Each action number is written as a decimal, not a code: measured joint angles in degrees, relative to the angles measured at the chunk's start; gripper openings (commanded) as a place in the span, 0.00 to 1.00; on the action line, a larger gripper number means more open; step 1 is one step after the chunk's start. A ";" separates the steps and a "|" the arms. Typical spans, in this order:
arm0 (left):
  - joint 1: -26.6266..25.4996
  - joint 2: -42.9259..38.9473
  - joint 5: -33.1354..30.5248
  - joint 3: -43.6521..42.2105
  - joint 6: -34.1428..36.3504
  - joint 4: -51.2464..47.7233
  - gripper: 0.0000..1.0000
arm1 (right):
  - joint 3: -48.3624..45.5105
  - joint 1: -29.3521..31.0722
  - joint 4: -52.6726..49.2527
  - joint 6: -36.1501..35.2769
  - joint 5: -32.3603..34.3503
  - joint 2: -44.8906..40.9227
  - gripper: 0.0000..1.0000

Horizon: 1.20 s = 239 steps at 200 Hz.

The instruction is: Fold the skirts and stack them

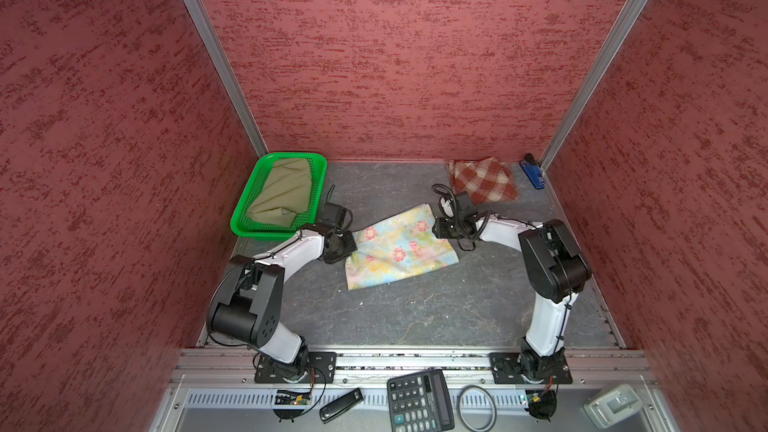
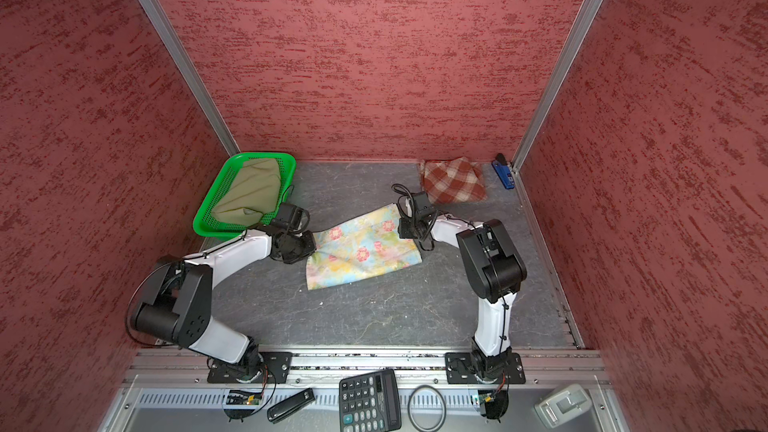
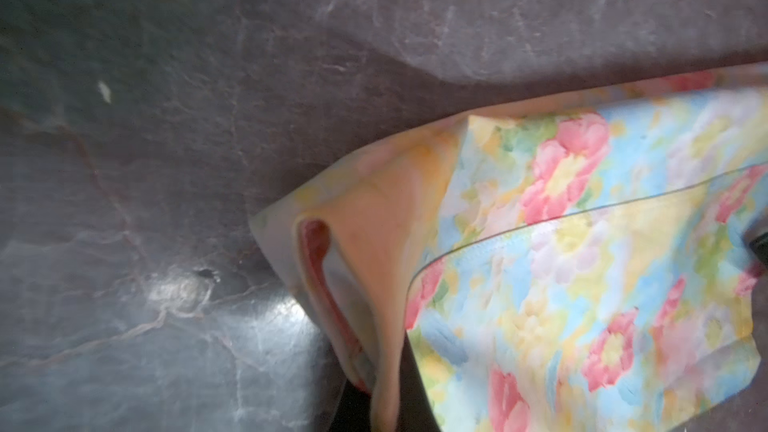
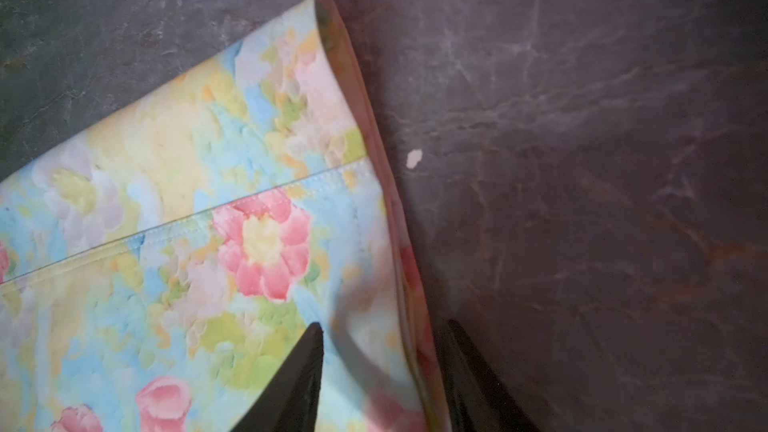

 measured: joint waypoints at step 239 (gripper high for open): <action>-25.66 22.84 -21.84 46.58 5.22 -28.50 0.00 | -26.18 3.65 29.22 26.49 -8.44 -10.08 0.19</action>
